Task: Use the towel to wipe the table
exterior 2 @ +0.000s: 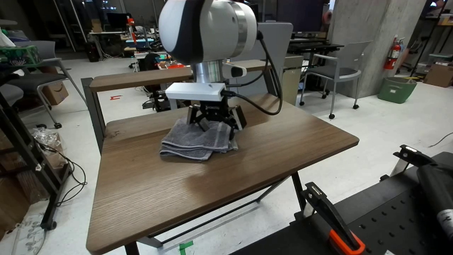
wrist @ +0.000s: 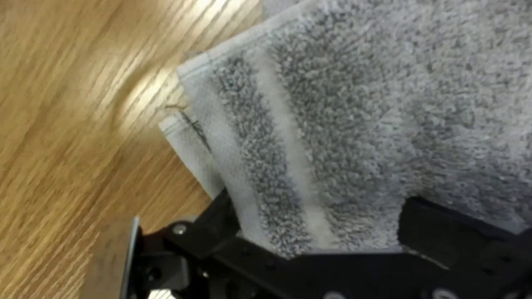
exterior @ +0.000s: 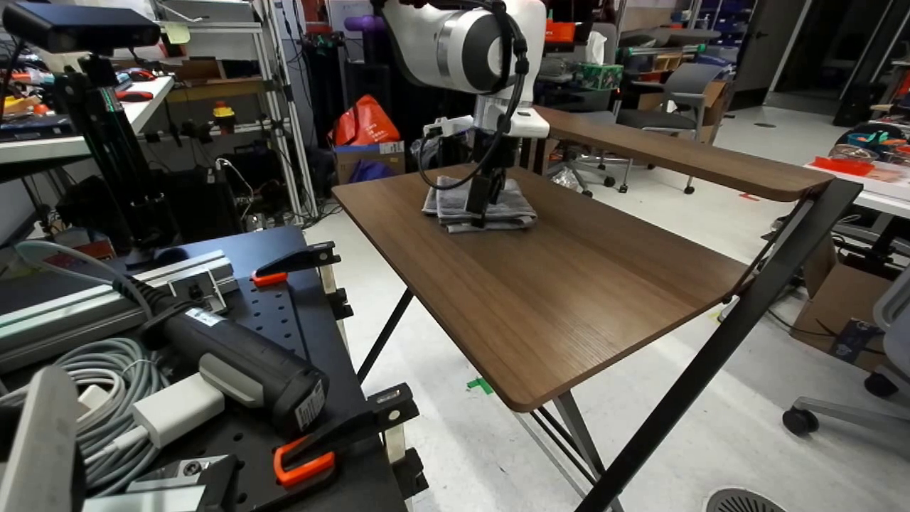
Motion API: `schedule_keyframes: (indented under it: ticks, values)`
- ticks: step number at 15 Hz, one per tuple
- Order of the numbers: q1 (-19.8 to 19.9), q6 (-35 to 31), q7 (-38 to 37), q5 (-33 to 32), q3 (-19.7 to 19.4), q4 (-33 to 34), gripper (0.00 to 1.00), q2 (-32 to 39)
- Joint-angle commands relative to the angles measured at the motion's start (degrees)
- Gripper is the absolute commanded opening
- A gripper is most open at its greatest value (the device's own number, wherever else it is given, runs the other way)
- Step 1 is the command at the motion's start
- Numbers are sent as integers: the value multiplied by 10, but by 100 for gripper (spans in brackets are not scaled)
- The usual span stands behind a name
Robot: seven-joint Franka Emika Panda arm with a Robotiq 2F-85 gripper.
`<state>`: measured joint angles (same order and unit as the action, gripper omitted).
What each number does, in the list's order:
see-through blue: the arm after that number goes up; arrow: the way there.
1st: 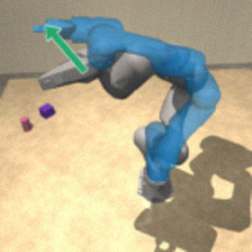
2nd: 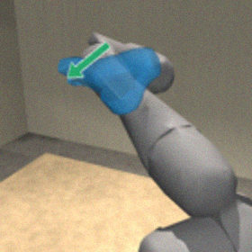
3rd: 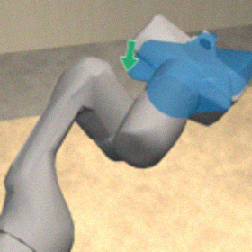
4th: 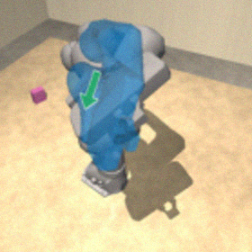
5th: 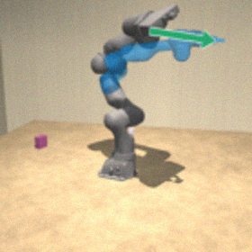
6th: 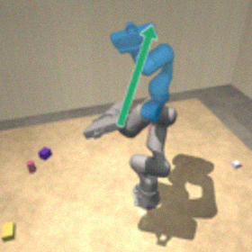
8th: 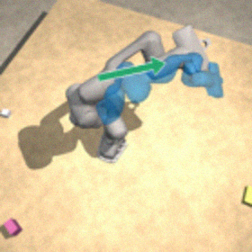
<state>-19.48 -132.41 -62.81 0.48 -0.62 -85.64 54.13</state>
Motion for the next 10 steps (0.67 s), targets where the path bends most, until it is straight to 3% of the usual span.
schedule_keyframes:
  ticks: [1, 4, 6, 7, 10]
  values:
    - [-19, 32, 11, -17, -3, 37, 100, 14]
    - [-26, 48, 21, -26, -1, 28, 100, -31]
    - [-11, 62, 65, -14, 20, 8, 100, -64]
    - [-22, 40, 31, -16, 4, 34, 100, -24]
    - [-20, 57, 51, -15, 11, 27, 100, -50]
